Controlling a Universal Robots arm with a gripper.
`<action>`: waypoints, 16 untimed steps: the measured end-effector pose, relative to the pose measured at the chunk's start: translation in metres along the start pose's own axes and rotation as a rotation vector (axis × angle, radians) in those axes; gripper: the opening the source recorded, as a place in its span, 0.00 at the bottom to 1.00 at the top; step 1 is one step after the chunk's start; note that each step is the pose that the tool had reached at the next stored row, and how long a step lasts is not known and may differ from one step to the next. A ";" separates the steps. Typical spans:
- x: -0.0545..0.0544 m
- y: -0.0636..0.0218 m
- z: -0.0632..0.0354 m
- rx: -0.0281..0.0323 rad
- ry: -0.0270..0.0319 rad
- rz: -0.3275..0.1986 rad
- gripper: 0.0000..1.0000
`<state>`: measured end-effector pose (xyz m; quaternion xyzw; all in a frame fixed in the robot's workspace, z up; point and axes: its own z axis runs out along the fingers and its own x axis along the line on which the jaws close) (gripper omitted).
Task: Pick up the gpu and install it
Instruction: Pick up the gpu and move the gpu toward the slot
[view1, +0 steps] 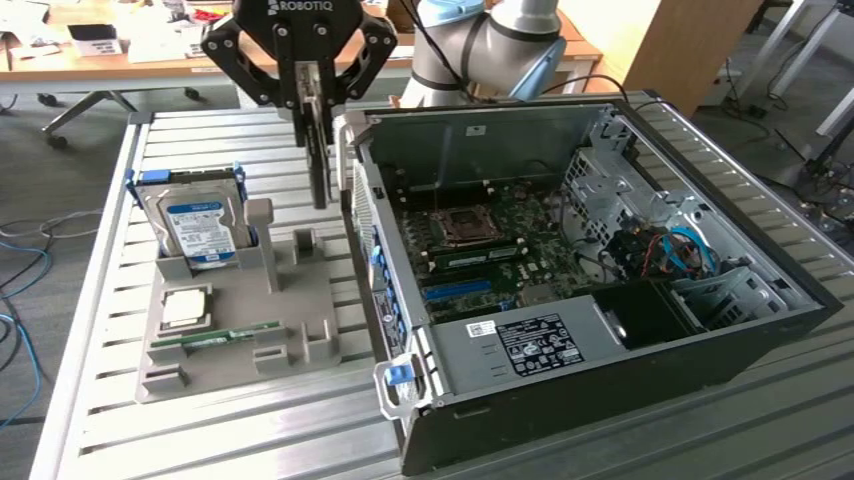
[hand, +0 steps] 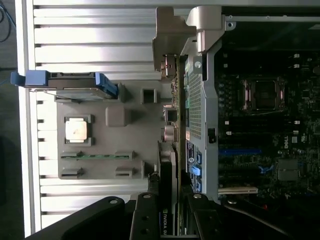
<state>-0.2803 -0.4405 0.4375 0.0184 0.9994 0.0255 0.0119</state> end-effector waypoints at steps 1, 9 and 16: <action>-0.002 0.0000 0.0001 -0.0007 0.0000 0.000 0.27; -0.024 0.0008 0.0006 -0.0066 0.0002 0.000 0.27; -0.038 0.0014 0.0010 -0.0086 0.0003 0.000 0.27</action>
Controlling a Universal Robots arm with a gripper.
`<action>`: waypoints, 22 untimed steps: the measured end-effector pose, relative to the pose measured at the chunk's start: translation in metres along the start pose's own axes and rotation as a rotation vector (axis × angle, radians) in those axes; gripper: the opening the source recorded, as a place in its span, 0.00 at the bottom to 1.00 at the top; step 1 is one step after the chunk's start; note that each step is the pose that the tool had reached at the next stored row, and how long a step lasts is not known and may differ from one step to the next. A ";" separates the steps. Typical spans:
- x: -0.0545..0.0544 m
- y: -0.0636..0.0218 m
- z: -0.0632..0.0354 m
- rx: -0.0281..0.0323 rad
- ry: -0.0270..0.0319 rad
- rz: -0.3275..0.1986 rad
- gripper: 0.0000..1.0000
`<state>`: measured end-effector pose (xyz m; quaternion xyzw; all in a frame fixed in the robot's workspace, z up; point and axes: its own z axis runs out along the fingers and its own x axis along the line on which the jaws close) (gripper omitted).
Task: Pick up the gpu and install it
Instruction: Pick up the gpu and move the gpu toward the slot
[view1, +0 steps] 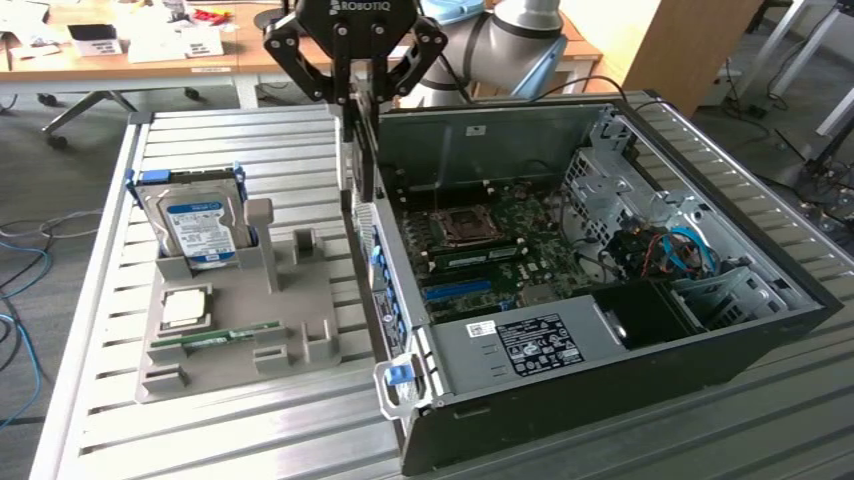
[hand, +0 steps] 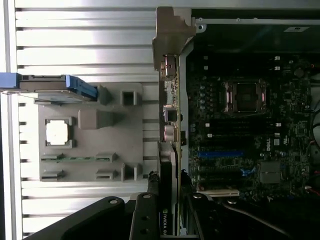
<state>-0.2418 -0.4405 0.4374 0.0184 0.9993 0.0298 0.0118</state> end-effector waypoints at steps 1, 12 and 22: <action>-0.002 0.0001 0.0000 -0.0002 0.0000 0.000 0.27; -0.016 0.0006 0.0004 -0.0015 0.0001 0.000 0.27; -0.027 0.0010 0.0007 -0.0018 0.0000 0.000 0.27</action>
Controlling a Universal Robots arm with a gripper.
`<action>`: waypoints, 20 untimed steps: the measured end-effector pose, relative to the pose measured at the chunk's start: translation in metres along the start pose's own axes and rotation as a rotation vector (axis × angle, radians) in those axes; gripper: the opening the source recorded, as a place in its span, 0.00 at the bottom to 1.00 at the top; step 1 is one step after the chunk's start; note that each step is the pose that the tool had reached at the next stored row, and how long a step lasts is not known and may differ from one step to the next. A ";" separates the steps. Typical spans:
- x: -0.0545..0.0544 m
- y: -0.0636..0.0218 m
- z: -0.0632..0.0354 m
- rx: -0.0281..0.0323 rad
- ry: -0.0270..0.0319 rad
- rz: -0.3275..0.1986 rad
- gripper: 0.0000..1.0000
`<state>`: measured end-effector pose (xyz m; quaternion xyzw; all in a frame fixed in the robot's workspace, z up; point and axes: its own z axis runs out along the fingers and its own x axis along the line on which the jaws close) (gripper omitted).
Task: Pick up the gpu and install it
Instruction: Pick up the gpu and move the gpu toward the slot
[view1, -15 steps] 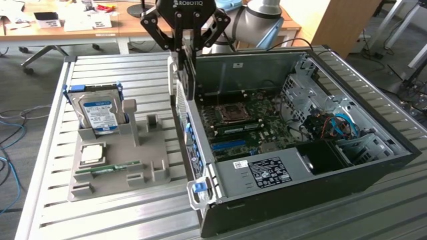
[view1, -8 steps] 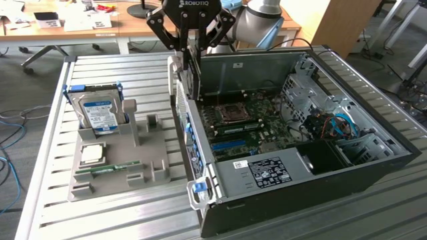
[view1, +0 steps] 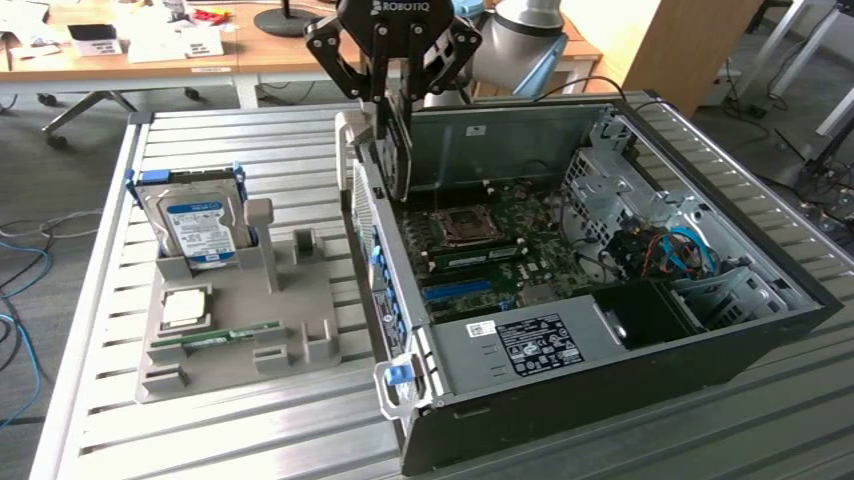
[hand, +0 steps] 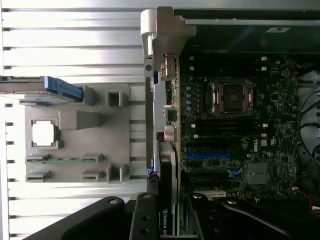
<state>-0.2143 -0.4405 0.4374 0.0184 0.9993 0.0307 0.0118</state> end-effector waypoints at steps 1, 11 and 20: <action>-0.001 0.0000 0.0000 -0.0001 0.0000 0.000 0.27; -0.008 0.0003 0.0002 -0.0003 0.0000 0.000 0.27; -0.016 0.0006 0.0004 -0.0003 0.0001 0.000 0.27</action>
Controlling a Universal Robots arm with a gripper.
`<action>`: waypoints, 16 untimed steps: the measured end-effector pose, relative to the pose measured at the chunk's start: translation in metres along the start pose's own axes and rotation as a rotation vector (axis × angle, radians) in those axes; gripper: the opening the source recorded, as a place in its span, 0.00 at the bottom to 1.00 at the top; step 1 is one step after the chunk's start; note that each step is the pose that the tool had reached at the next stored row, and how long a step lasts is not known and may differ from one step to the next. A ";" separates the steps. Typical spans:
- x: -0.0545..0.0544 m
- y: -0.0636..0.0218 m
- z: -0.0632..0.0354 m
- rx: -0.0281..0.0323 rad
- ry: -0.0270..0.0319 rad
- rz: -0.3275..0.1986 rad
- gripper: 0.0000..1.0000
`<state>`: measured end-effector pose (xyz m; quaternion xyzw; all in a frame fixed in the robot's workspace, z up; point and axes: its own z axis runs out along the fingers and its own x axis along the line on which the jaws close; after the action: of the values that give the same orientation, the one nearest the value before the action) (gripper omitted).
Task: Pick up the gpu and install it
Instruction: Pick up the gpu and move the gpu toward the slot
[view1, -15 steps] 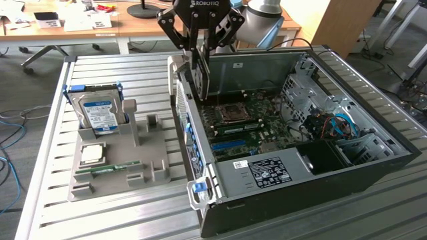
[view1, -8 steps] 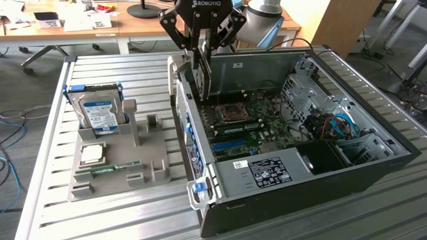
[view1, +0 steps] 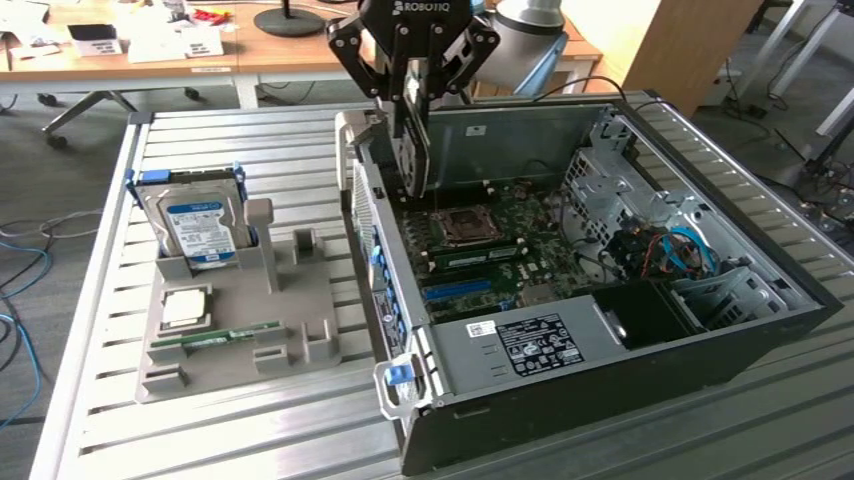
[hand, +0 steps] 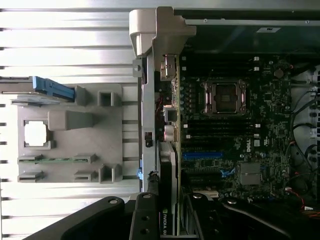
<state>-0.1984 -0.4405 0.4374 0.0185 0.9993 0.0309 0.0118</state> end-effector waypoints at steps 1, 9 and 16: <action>-0.002 0.0001 0.0000 0.0000 0.0000 0.000 0.27; -0.009 0.0003 0.0002 0.0000 0.0000 0.000 0.27; -0.012 0.0004 0.0003 0.0000 -0.0001 0.000 0.27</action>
<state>-0.1867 -0.4405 0.4374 0.0185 0.9993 0.0309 0.0118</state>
